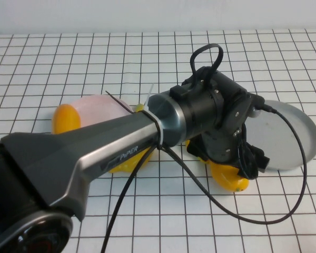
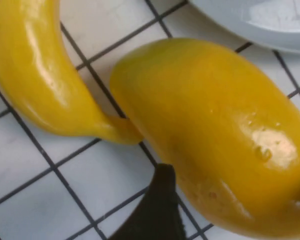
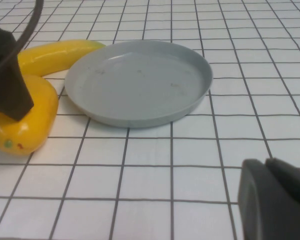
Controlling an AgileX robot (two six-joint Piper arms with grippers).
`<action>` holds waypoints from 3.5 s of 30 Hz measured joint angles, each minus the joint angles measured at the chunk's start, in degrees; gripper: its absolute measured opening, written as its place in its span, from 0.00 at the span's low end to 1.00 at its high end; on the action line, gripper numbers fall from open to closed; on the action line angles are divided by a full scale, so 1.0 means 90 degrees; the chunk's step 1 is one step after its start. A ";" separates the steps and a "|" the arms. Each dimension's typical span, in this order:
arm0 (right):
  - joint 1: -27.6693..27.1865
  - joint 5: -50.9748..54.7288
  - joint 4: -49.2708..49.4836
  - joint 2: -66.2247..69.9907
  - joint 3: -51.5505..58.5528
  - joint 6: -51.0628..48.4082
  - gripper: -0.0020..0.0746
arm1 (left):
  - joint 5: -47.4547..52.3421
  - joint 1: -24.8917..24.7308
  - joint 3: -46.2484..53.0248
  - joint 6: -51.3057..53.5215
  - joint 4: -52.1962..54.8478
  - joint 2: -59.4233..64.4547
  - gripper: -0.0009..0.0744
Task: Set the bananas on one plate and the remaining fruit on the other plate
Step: Put one type of fruit in the left plate
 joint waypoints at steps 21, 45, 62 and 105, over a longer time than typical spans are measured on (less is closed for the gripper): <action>0.0000 0.0000 0.0000 0.0000 0.0000 0.0000 0.01 | -0.0084 0.0015 -0.0134 -0.0187 0.0032 0.0429 0.79; 0.0000 0.0000 0.0000 0.0000 0.0000 0.0000 0.01 | 0.0480 0.0029 -0.0634 -0.0189 0.1609 -0.0095 0.38; 0.0000 0.0000 0.0000 0.0000 0.0000 0.0000 0.01 | -0.0219 0.0083 -0.0648 0.1122 0.1375 0.0145 0.79; 0.0000 0.0000 0.0000 0.0000 0.0000 0.0000 0.01 | 0.0966 0.0726 -0.1563 0.0936 0.2010 -0.0125 0.72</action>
